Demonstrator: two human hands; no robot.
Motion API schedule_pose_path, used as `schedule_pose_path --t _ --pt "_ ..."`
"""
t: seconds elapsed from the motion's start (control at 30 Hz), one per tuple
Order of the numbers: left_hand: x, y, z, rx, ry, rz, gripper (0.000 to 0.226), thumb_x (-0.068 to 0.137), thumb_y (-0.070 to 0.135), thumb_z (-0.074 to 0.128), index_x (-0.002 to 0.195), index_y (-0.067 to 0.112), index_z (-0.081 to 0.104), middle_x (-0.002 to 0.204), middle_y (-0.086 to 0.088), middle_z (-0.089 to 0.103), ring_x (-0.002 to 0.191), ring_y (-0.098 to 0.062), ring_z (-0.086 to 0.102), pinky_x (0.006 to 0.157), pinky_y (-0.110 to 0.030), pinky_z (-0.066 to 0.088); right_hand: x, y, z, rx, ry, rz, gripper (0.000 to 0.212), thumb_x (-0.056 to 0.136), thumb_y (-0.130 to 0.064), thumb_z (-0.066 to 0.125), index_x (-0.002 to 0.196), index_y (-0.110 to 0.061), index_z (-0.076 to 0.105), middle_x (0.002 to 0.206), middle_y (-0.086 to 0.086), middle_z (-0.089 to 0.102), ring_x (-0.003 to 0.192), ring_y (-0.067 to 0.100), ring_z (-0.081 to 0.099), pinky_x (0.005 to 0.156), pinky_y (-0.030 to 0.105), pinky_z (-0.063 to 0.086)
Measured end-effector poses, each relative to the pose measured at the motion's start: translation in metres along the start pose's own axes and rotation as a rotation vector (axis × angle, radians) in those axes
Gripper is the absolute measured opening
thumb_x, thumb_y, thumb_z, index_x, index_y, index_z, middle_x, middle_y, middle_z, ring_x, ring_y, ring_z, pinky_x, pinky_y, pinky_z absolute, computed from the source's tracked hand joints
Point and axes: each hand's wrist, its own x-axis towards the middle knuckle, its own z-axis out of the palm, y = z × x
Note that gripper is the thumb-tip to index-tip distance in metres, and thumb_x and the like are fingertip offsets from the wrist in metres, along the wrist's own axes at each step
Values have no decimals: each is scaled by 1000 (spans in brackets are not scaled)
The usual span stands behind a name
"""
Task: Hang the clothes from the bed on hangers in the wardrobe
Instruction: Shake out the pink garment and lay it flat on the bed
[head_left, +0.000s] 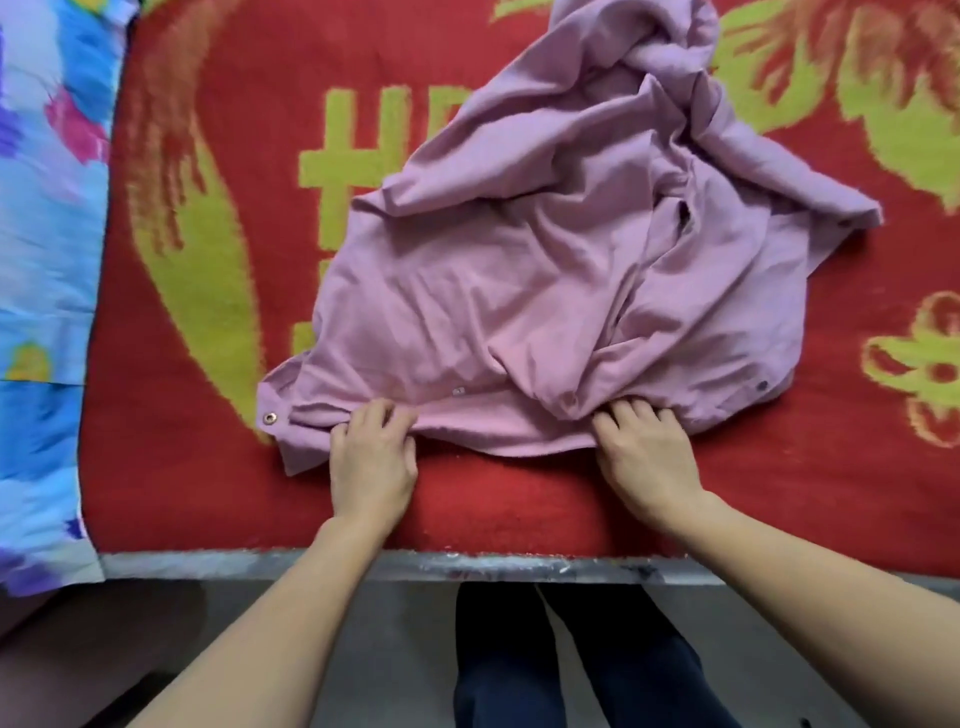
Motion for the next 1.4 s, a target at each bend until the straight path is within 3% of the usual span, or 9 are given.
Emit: schedule_pose_path --t 0.23,0.4,0.57,0.77,0.87,1.07,1.2,1.3,1.4 --pt "-5 4 -56 -335 -150 -88 17 95 20 46 79 15 50 81 -19 66 81 -41 61 66 -42 44 33 18 -64 518 -153 422 14 92 -26 49 85 -19 59 98 13 69 94 37 62 70 42 45" --pt "-40 8 -143 -253 -102 166 38 83 58 57 80 25 39 78 -3 60 84 -30 57 63 -35 38 -4 15 -160 565 38 420 29 91 -35 54 68 -18 46 72 6 60 84 36 61 63 38 37" --pt "-56 5 -225 -224 28 331 40 72 29 71 77 25 32 71 5 55 72 -28 58 55 -29 26 -51 19 -266 389 33 272 53 62 -73 63 86 -27 52 79 -3 65 84 26 62 60 33 35" --pt "-68 29 -339 -222 213 472 24 65 29 62 78 23 42 75 3 53 71 -32 60 53 -36 41 -99 32 -373 373 246 308 25 76 -41 68 83 -19 60 87 5 69 91 34 62 60 35 37" --pt "-83 44 -396 -287 371 457 24 71 39 48 75 17 54 67 -4 61 71 -36 62 54 -38 45 -125 43 -433 462 456 308 36 75 -53 65 77 -17 67 83 7 69 84 33 63 62 35 40" --pt "-154 69 -487 -485 540 347 26 59 39 70 69 16 63 59 -4 61 62 -27 61 57 -40 46 -197 31 -520 530 773 331 34 70 -48 59 81 -18 70 82 8 71 84 34 64 67 37 48" --pt "-212 76 -536 -599 574 414 29 60 40 73 70 15 62 60 -4 61 55 -12 50 55 -34 46 -253 23 -575 795 919 299 23 65 -37 64 75 -17 70 63 1 68 65 21 66 61 40 53" --pt "-249 85 -579 -662 668 463 27 64 39 74 77 16 66 64 -5 65 60 -7 49 55 -28 43 -286 11 -622 945 1023 188 4 75 -23 70 72 -22 69 57 -10 62 50 -5 53 53 20 45" --pt "-279 92 -623 -642 812 462 18 72 25 80 73 17 64 63 -4 64 54 -2 49 52 -22 39 -317 -1 -669 1067 1115 94 14 74 -13 76 68 -24 69 61 -9 62 52 -5 50 54 17 43"
